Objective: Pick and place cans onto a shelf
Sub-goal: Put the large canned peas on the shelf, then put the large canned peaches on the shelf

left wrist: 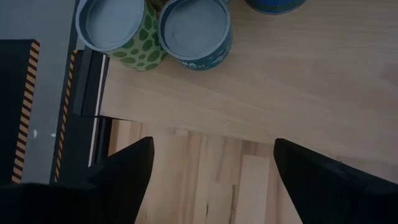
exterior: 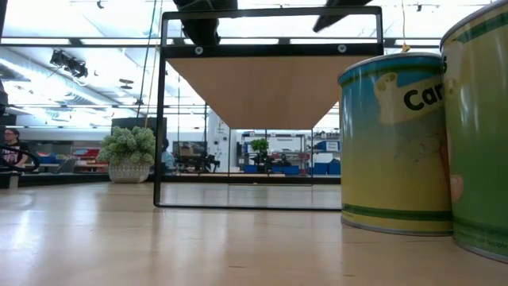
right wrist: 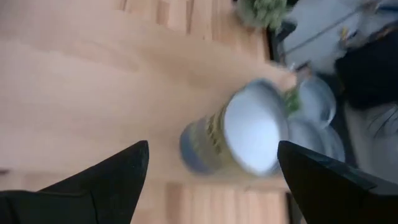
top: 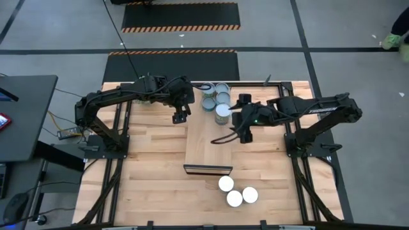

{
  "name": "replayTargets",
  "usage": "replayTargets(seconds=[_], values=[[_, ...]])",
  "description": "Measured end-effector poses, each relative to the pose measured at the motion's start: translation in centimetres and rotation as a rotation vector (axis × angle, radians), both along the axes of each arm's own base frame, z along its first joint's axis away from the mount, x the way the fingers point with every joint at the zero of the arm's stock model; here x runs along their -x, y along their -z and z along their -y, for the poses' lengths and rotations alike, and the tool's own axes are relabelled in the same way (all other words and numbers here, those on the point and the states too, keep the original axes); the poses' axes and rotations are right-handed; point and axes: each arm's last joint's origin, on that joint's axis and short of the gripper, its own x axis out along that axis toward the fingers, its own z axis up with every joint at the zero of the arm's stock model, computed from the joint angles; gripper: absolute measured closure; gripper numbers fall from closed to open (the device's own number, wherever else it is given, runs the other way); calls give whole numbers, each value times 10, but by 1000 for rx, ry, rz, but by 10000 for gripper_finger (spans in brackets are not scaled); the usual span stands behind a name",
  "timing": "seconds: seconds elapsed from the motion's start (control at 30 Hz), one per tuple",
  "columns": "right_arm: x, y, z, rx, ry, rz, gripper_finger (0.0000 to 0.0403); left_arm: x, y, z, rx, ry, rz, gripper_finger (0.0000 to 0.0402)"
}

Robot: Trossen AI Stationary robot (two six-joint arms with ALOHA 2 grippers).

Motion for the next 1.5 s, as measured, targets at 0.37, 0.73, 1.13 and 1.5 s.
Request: replayTargets(seconds=[0.37,0.73,1.13,1.5], values=[[9,39,19,-256,118,-145,52,-4,-2,0,9,24,44,65],[-11,46,37,-267,66,35,54,-3,-2,0,33,-3,53,65],[-38,62,38,-257,20,57,55,-5,-2,1,77,16,75,65],[-33,54,36,-271,7,12,55,-4,-2,1,76,19,63,65]])
